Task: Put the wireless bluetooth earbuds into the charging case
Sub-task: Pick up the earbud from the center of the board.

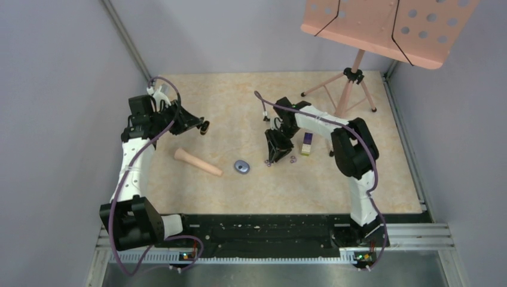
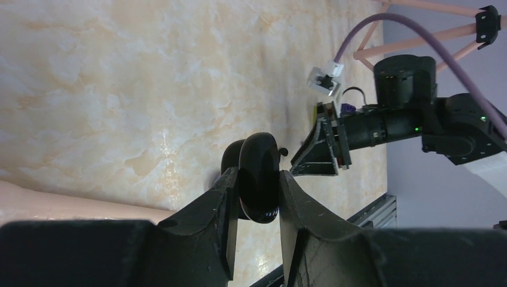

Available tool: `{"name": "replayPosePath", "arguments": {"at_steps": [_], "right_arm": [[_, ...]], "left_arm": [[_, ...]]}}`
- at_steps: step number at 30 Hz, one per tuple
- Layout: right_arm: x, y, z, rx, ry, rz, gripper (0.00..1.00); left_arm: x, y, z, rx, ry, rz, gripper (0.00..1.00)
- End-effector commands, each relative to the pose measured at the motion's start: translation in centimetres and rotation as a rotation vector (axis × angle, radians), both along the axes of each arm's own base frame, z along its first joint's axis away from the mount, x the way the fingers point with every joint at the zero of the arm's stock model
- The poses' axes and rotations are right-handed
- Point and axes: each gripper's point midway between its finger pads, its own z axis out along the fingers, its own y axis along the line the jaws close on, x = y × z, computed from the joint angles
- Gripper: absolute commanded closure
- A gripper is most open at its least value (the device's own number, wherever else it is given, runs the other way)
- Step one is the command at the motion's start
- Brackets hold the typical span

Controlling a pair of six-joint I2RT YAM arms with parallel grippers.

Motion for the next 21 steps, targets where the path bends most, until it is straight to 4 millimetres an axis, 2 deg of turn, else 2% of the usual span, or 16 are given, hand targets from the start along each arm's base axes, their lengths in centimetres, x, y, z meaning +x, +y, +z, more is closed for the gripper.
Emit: {"name": "replayPosePath", "arguments": {"at_steps": [1,4,9,12,14,18,21], "right_arm": [[1.5,-0.2,7.4,0.22,-0.223,0.207,0.66],[2.4,-0.5,7.6,0.254,-0.362,0.399,0.66],[4.3,-1.2,4.7,0.232,-0.522,0.599,0.62],[5.2,-1.1,3.1,0.212,-0.511,0.609,0.62],[5.7,-0.6,3.1,0.226,-0.48,0.563,0.62],[4.5,-0.2,2.6,0.277,-0.392,0.567,0.61],[3.9,-0.7,1.7,0.277,-0.385,0.604,0.6]], "left_arm": [[0.0,0.1,2.0,0.022,-0.096,-0.014,1.0],[0.2,0.2,1.8,0.043,-0.108,-0.02,1.0],[0.1,0.4,1.3,0.086,-0.112,-0.049,1.0],[0.0,0.5,1.2,0.103,-0.112,-0.062,1.0],[0.0,0.6,1.2,0.106,-0.109,-0.062,1.0],[-0.1,0.5,1.1,0.103,-0.108,-0.063,1.0],[-0.2,0.5,1.0,0.101,-0.105,-0.06,1.0]]}}
